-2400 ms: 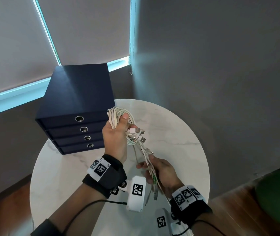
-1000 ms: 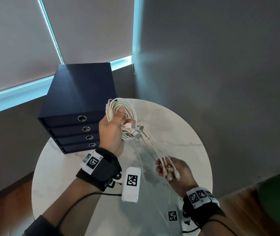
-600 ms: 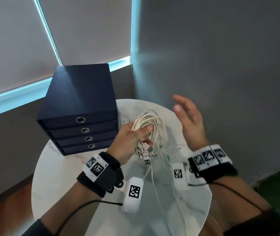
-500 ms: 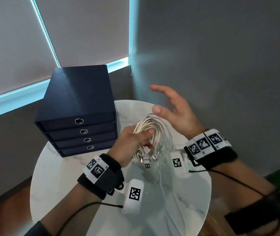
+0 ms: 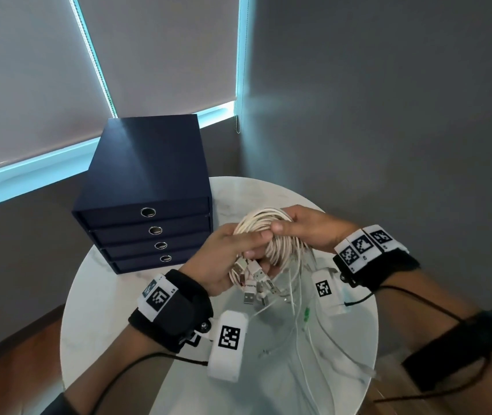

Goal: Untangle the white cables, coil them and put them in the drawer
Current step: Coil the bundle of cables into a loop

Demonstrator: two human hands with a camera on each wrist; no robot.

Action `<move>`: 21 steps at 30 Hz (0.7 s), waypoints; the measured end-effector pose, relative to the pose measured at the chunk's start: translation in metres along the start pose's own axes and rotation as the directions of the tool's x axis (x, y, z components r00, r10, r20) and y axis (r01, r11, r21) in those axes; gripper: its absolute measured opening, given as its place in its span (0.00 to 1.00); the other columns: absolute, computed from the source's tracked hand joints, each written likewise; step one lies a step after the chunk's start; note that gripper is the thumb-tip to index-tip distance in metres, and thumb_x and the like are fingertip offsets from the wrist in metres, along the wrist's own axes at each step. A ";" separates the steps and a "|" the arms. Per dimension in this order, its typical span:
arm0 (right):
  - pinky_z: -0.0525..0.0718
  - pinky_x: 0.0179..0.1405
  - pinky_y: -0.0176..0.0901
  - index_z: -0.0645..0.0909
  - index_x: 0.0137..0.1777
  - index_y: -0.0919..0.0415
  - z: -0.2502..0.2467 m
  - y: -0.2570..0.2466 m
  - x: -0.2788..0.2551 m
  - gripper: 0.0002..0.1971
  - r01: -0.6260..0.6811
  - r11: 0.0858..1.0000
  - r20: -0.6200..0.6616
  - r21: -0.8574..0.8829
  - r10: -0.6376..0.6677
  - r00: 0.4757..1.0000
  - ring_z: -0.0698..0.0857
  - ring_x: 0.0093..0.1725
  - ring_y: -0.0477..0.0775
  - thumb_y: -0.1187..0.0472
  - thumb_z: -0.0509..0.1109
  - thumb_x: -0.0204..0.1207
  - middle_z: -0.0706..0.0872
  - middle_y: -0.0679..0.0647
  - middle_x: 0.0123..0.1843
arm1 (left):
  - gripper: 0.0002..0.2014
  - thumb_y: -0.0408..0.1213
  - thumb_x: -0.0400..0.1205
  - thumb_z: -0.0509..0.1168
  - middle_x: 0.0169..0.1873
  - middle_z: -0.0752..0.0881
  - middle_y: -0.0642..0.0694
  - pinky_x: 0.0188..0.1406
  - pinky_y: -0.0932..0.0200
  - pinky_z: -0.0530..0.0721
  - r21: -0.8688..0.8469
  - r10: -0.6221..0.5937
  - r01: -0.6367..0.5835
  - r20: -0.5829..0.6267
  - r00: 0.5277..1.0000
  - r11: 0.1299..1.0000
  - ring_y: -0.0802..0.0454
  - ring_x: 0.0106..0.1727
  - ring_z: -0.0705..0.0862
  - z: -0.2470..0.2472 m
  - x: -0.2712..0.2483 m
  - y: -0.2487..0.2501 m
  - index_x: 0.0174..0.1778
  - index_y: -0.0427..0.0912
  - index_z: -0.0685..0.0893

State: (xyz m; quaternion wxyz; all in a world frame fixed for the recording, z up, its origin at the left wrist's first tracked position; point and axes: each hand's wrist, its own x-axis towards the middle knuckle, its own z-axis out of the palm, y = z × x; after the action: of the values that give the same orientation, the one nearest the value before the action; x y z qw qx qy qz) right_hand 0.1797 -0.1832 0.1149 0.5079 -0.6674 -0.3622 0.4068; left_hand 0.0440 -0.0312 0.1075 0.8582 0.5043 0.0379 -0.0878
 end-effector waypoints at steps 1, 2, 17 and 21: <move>0.88 0.46 0.49 0.89 0.53 0.55 0.001 0.002 -0.003 0.23 -0.016 0.999 -0.019 -0.032 0.015 1.000 0.91 0.45 0.57 0.37 0.72 0.71 0.93 0.60 0.48 | 0.10 0.32 0.84 0.67 0.20 0.67 0.47 0.48 0.41 0.84 0.009 0.007 -0.007 -0.024 1.000 1.000 0.48 0.24 0.77 -0.001 0.000 0.003 0.37 0.38 0.87; 0.88 0.38 0.48 0.90 0.49 0.53 0.003 0.004 -0.006 0.19 -0.032 0.997 -0.032 -0.065 0.029 0.999 0.90 0.40 0.60 0.39 0.68 0.75 0.93 0.61 0.45 | 0.13 0.33 0.84 0.66 0.20 0.67 0.47 0.47 0.43 0.84 0.015 0.017 -0.016 -0.050 0.999 1.000 0.49 0.24 0.77 -0.002 0.000 0.006 0.32 0.40 0.87; 0.79 0.31 0.45 0.76 0.47 0.66 0.004 0.035 -0.032 0.06 -0.068 0.944 -0.068 0.323 0.095 0.993 0.68 0.18 0.51 0.63 0.69 0.76 0.70 0.55 0.23 | 0.16 0.34 0.86 0.64 0.20 0.69 0.49 0.54 0.38 0.85 -0.027 -0.003 0.003 0.010 1.000 1.000 0.50 0.25 0.77 -0.009 0.002 0.008 0.31 0.38 0.72; 0.63 0.23 0.41 0.75 0.41 0.71 0.015 0.046 -0.026 0.09 -0.019 0.980 -0.318 0.200 0.083 0.944 0.63 0.17 0.49 0.66 0.67 0.80 0.68 0.56 0.22 | 0.14 0.37 0.85 0.64 0.20 0.69 0.51 0.53 0.42 0.88 -0.150 -0.005 0.016 0.070 0.998 0.988 0.52 0.25 0.78 -0.005 0.003 0.009 0.35 0.42 0.69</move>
State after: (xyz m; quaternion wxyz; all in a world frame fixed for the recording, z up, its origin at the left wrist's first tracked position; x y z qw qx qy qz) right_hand 0.1591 -0.2107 0.0727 0.6126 -0.6815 -0.2146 0.3378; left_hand 0.0491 -0.0228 0.1128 0.8943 0.4343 0.0174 -0.1066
